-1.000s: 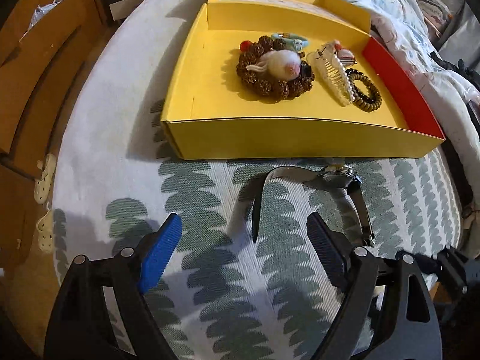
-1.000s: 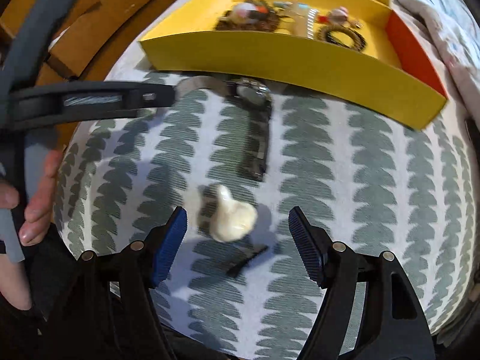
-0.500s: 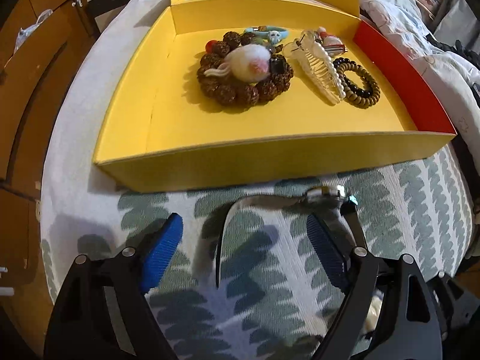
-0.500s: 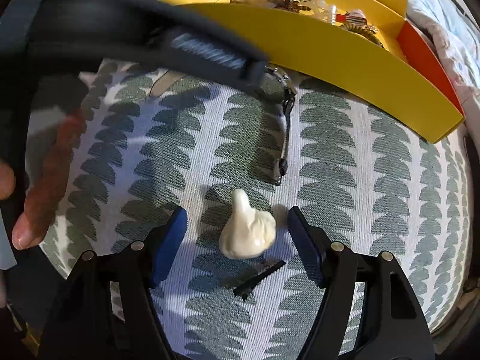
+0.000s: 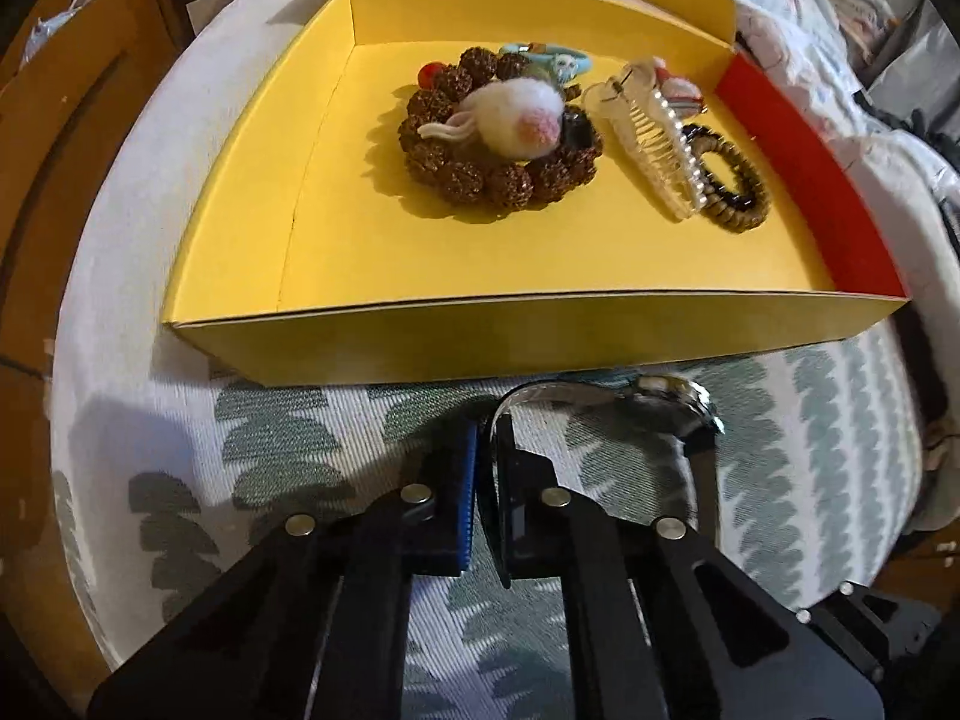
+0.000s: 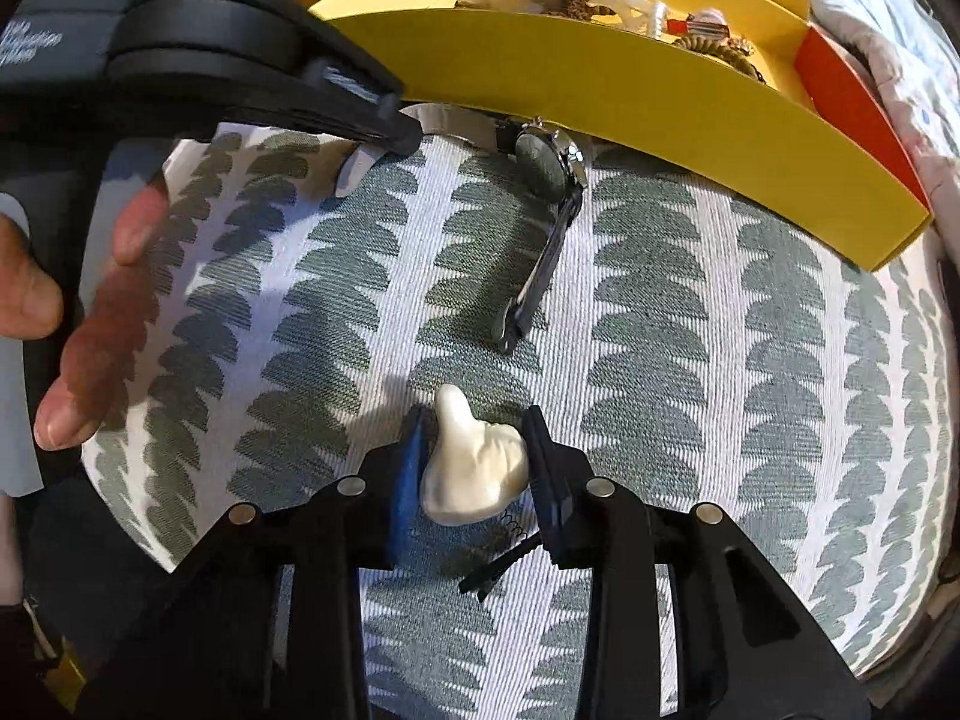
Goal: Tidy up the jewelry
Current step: 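Grasp wristwatch strap with left tool while right tool grasps white garlic-shaped ornament, then carry wristwatch with left tool into box while right tool carries white ornament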
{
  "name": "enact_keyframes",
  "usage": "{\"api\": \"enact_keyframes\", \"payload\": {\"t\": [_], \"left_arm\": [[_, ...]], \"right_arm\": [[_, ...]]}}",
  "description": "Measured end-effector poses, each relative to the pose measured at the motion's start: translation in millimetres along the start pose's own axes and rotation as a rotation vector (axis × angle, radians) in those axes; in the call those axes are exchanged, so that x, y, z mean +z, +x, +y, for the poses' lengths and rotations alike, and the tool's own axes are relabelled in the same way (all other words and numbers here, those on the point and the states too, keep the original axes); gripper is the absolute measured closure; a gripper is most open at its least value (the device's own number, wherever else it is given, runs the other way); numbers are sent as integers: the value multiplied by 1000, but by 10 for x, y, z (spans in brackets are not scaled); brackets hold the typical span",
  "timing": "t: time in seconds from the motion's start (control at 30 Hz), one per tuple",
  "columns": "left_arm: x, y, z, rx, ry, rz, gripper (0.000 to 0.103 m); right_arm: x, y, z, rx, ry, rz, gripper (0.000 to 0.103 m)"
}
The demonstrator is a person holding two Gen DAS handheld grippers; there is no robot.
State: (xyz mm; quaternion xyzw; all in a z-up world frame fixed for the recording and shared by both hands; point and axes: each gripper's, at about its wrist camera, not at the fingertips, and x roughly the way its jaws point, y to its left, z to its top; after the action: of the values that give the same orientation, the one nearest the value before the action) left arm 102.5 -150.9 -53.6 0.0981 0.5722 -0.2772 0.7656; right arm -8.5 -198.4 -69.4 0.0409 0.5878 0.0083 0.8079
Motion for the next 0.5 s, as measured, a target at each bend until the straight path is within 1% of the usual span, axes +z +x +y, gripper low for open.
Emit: {"api": "enact_keyframes", "payload": {"t": [0.03,0.07,0.2,0.27,0.33,0.43,0.5], "left_arm": [[-13,-28,8,-6,-1,-3,97],[-29,-61,14,-16,-3,-7,97],[-110,-228,-25,-45,-2,-32,97],[-155,-337,-15,-64,-4,-52,96],[-184,-444,-14,-81,-5,-75,96],[-197,-597,-10,-117,-8,-113,96],[-148,-682,-45,-134,-4,-140,96]], "right_arm": [[-9,-19,-38,11,8,0,70],[16,-25,-201,19,13,-2,70],[26,-173,-339,63,44,-29,70],[10,-290,-471,90,60,-44,70],[-1,-389,-567,116,84,-68,70],[-149,-598,-640,156,109,-110,70],[-144,-721,-700,185,125,-141,70]]}}
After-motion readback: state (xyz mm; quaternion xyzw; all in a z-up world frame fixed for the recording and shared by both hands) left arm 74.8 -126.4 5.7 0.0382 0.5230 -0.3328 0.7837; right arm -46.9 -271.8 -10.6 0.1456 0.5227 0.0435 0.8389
